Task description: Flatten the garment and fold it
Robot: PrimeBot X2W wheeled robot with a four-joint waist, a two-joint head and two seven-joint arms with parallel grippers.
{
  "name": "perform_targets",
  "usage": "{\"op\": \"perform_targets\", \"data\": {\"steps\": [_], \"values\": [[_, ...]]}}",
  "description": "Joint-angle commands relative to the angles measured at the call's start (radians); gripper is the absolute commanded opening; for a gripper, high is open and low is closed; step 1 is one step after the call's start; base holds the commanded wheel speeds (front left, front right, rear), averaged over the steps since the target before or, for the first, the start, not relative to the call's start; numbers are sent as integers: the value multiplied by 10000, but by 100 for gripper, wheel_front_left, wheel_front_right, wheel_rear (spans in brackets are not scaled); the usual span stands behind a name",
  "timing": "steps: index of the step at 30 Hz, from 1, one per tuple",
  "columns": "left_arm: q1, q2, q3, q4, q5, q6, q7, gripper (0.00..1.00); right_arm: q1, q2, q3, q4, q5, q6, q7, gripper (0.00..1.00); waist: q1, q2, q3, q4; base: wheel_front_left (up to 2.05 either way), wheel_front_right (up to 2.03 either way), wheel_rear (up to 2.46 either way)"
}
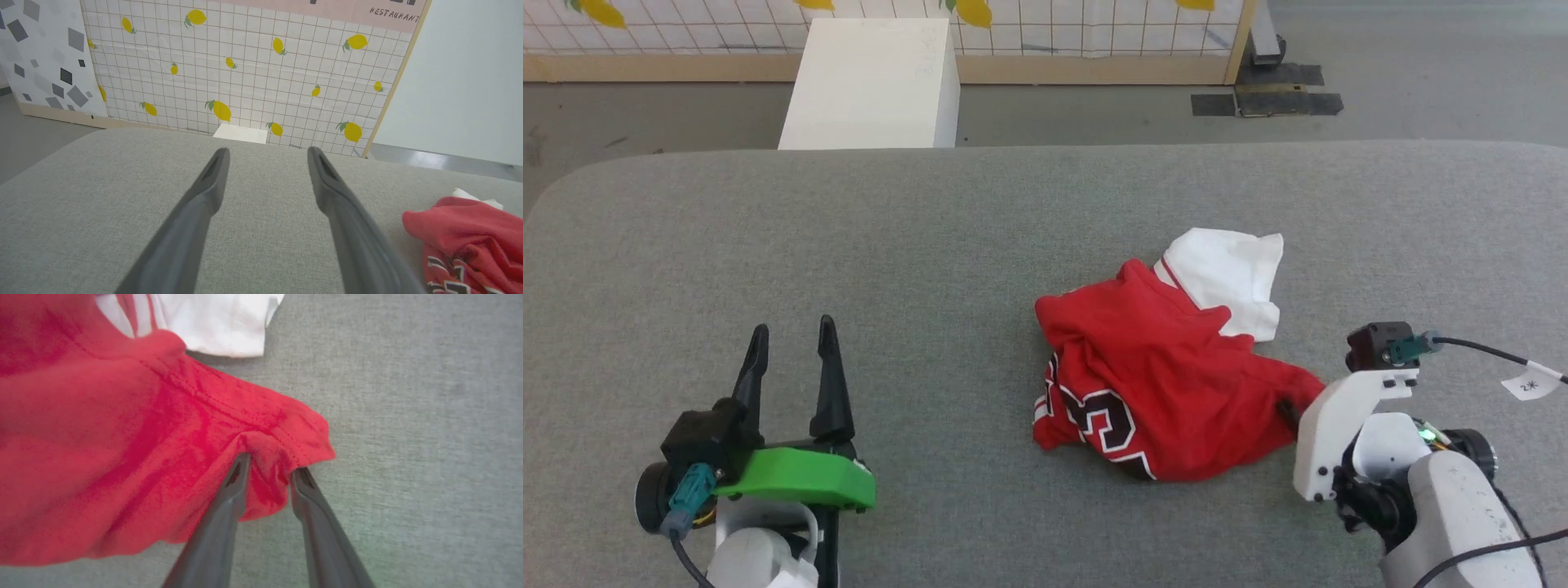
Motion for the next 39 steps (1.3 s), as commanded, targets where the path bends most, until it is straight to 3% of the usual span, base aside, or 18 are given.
{"op": "perform_targets", "data": {"steps": [1,5,8,12,16,19,23,24,26,33,39], "values": [[163,-62,23,55,89,-68,-35,100,-5,43,145,-88,438,-13,-302,0,0,0,-84,-74,0,0,0],[211,-81,64,142,114,-138,-35,100,315,43,783,-1005,1293,-13,-905,0,0,0,-320,-198,0,0,0],[289,-87,105,211,154,-168,-35,100,894,43,1298,-2193,1769,-13,-774,0,0,0,-540,-294,0,0,0],[453,-92,176,255,170,-191,-35,100,2171,-67,2235,-4153,2862,-13,501,0,0,0,-777,-461,0,0,0],[535,-94,120,303,102,-232,-35,100,3642,-929,3062,-5800,3604,-13,2332,0,0,0,-851,-556,0,0,0],[536,-95,53,345,51,-226,-35,100,4571,-1201,3017,-6233,3902,-13,3364,0,0,0,-868,-584,0,0,0],[534,-95,-54,436,7,-233,-36,100,5469,-1196,2303,-6112,3192,-13,4332,0,0,0,-885,-557,0,0,0],[524,-95,-83,462,-3,-238,-36,100,5521,-1065,2065,-6143,2886,-13,4207,45,0,0,-879,-534,0,0,0],[507,-96,-122,503,-13,-250,-36,100,5459,-743,1599,-6200,2349,-13,3555,100,0,0,-878,-489,0,0,0],[480,-96,-199,606,-33,-283,-36,100,4393,-35,406,-6037,1260,-13,-26,100,0,0,-845,-281,0,0,0],[292,-96,-313,546,-103,-224,-36,100,3014,37,381,-4467,1134,-13,-2577,100,0,0,-569,-56,0,0,0]]}}
